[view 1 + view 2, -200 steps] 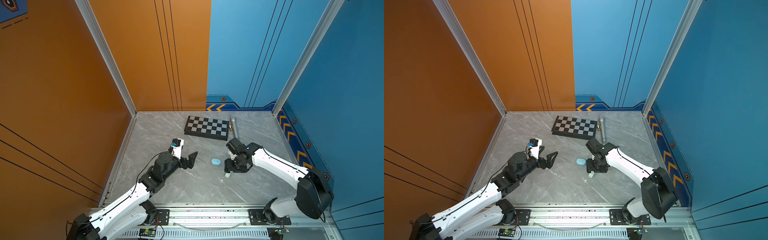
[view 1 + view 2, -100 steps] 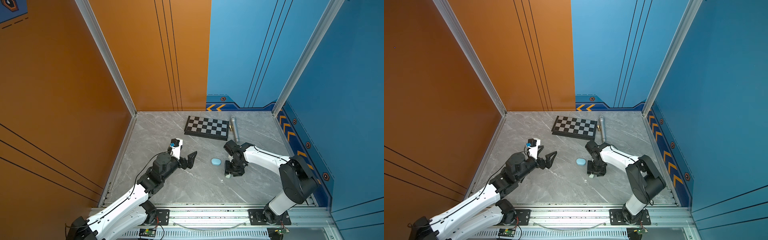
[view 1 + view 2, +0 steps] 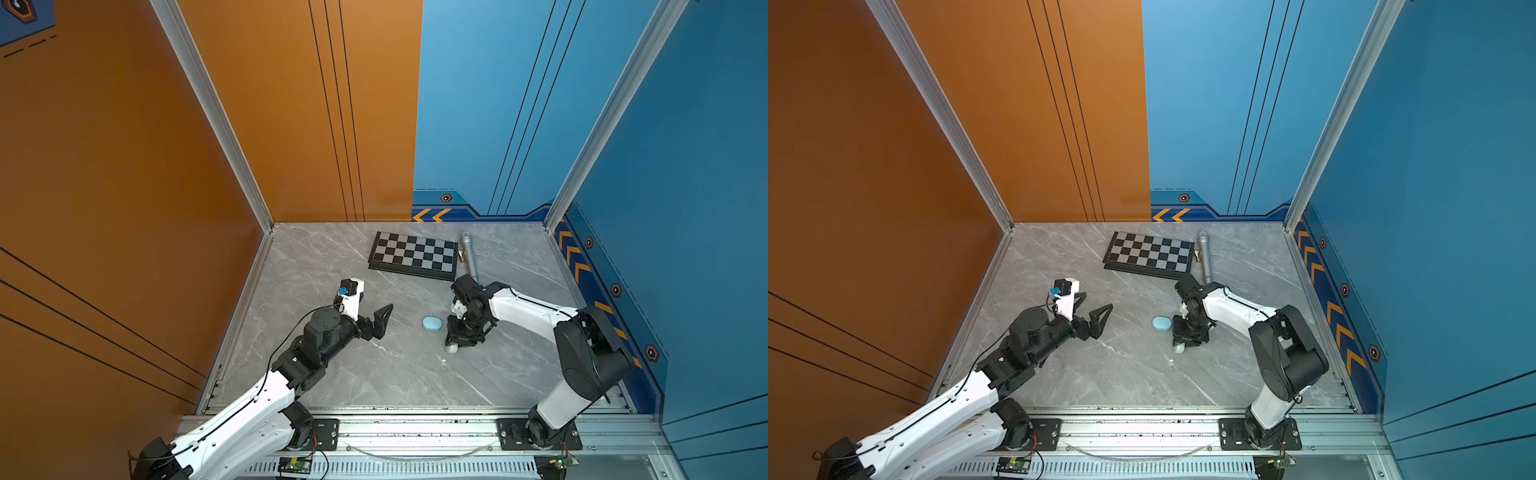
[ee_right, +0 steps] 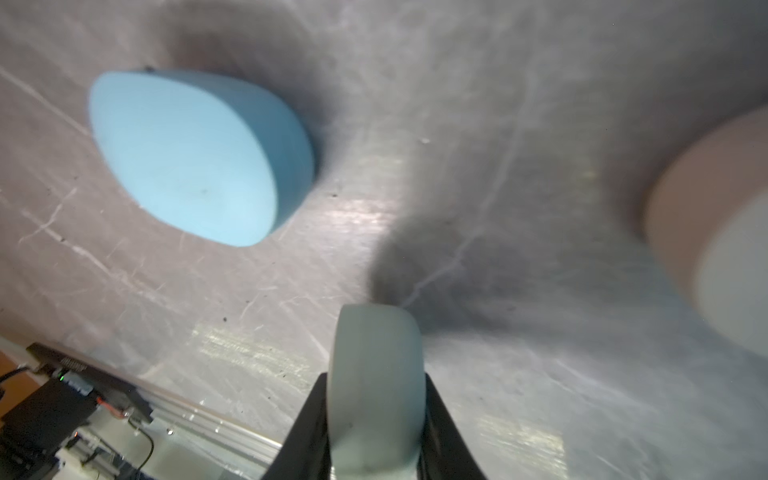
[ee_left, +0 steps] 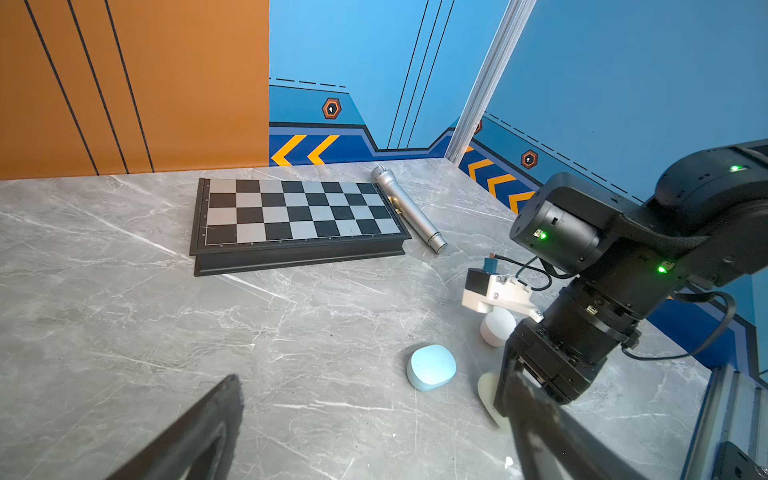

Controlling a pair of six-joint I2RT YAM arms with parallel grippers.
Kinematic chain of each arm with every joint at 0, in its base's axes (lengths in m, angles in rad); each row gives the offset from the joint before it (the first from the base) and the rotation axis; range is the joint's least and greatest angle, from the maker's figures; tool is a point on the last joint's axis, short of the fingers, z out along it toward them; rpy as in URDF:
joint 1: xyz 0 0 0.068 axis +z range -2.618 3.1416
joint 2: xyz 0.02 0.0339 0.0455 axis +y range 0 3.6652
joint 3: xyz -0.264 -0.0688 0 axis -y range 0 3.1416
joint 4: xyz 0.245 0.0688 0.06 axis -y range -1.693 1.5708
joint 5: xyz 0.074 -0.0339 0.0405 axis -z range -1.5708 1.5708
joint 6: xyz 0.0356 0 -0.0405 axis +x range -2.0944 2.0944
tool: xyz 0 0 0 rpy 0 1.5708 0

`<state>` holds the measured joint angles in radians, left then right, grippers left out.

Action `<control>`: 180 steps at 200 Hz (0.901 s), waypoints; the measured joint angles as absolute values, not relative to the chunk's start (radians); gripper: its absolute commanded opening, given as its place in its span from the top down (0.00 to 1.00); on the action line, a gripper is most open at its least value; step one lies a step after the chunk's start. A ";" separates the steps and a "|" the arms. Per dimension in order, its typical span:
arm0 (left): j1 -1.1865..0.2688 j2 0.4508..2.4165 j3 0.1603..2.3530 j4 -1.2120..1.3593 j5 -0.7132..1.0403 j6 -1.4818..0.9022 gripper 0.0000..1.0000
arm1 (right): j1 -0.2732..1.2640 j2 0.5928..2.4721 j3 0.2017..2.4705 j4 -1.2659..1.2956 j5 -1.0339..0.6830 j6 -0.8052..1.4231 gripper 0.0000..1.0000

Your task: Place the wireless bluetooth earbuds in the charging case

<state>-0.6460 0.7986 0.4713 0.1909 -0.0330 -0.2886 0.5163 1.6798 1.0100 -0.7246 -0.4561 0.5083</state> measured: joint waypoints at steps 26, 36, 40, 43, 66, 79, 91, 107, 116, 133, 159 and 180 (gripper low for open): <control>-0.646 0.812 0.472 0.176 -0.024 -0.285 0.02 | 0.517 1.748 1.017 -0.709 -0.582 0.405 0.70; -0.646 0.814 0.476 0.161 -0.022 -0.281 0.02 | 0.516 1.768 1.024 -0.709 -0.620 0.373 0.67; -0.646 0.815 0.478 0.154 -0.022 -0.281 0.02 | 0.514 1.773 1.028 -0.710 -0.628 0.363 0.64; -0.646 0.815 0.481 0.149 -0.021 -0.279 0.02 | 0.514 1.776 1.030 -0.710 -0.630 0.358 0.63; -0.646 0.815 0.508 0.115 -0.018 -0.270 0.02 | 0.509 1.792 1.044 -0.714 -0.596 0.318 0.53; -0.646 0.815 0.523 0.101 -0.018 -0.260 0.02 | 0.510 1.791 1.049 -0.723 -0.570 0.308 0.51; -0.646 0.815 0.533 0.089 -0.018 -0.253 0.02 | 0.515 1.786 1.058 -0.730 -0.535 0.304 0.50; -0.646 0.815 0.540 0.076 -0.019 -0.245 0.02 | 0.523 1.775 1.060 -0.733 -0.486 0.301 0.47; -0.646 0.815 0.542 0.069 -0.024 -0.238 0.02 | 0.524 1.766 1.060 -0.734 -0.454 0.299 0.46; -0.644 0.818 0.553 0.051 -0.035 -0.221 0.02 | 0.523 1.745 1.060 -0.738 -0.408 0.289 0.45; -0.613 0.837 0.585 0.024 -0.052 -0.183 0.02 | 0.514 1.680 1.077 -0.759 -0.370 0.280 0.43; -0.548 0.865 0.607 0.022 -0.065 -0.145 0.02 | 0.482 1.599 1.129 -0.766 -0.347 0.260 0.42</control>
<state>-0.5484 0.8650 0.6075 0.0216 -0.0654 -0.1448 0.4820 1.5993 1.1290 -0.7658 -0.3473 0.2604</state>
